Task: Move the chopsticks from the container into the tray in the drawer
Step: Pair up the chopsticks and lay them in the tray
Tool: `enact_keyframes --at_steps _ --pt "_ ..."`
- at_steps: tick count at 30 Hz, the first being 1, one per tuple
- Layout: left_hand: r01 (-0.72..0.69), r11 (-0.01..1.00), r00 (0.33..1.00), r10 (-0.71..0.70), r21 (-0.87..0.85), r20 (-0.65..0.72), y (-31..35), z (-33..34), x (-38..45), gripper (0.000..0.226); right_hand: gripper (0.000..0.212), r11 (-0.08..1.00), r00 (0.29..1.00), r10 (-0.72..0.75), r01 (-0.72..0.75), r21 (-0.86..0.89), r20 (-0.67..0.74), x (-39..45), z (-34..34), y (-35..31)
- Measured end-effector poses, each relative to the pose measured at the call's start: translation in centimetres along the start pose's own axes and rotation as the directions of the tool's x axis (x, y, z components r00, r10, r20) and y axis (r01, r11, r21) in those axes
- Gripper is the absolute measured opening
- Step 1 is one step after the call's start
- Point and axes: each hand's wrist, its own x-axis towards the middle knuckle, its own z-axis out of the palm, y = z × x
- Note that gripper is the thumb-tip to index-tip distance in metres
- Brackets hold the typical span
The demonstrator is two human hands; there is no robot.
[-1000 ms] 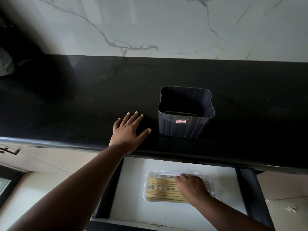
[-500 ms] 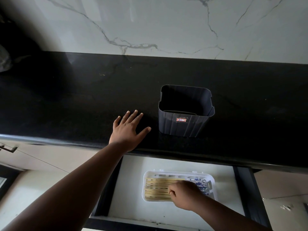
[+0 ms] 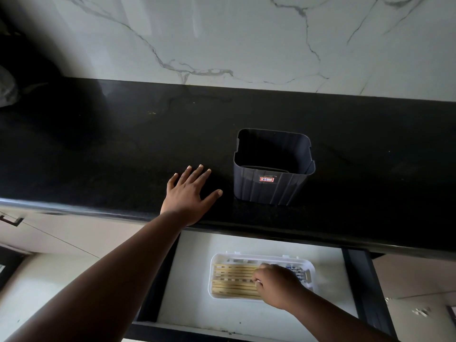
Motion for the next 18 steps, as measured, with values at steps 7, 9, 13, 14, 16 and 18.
enact_keyframes --at_steps 7,9,13,14,16,18 --pt "-0.006 1.000 1.000 0.006 0.016 0.017 -0.2 0.2 0.1 0.083 0.034 0.990 0.985 -0.076 0.055 -0.132 -0.154 -1.1 -1.1 0.3" --pt "-0.012 1.000 1.000 0.011 0.021 0.028 -0.2 0.3 0.1 0.083 0.043 0.987 0.988 -0.088 0.070 -0.145 -0.124 -1.7 -0.7 0.5" --pt "-0.038 0.998 0.996 0.034 0.047 0.079 -0.2 0.3 -0.1 0.087 0.064 0.988 1.000 -0.018 0.019 -0.150 0.005 -2.6 0.4 1.0" --pt "-0.041 0.998 0.995 0.036 0.054 0.091 -0.2 0.3 -0.1 0.087 0.065 0.989 1.000 0.005 -0.001 -0.149 0.023 -2.7 0.4 1.0" --pt "-0.043 0.997 0.994 0.036 0.069 0.106 -0.2 0.3 -0.2 0.083 0.066 0.987 0.999 0.027 -0.020 -0.162 0.038 -2.8 0.1 1.0" --pt "-0.048 0.995 0.993 0.038 0.085 0.116 -0.1 0.3 -0.3 0.080 0.065 0.985 0.999 0.037 -0.031 -0.171 0.033 -3.0 -0.7 0.7"
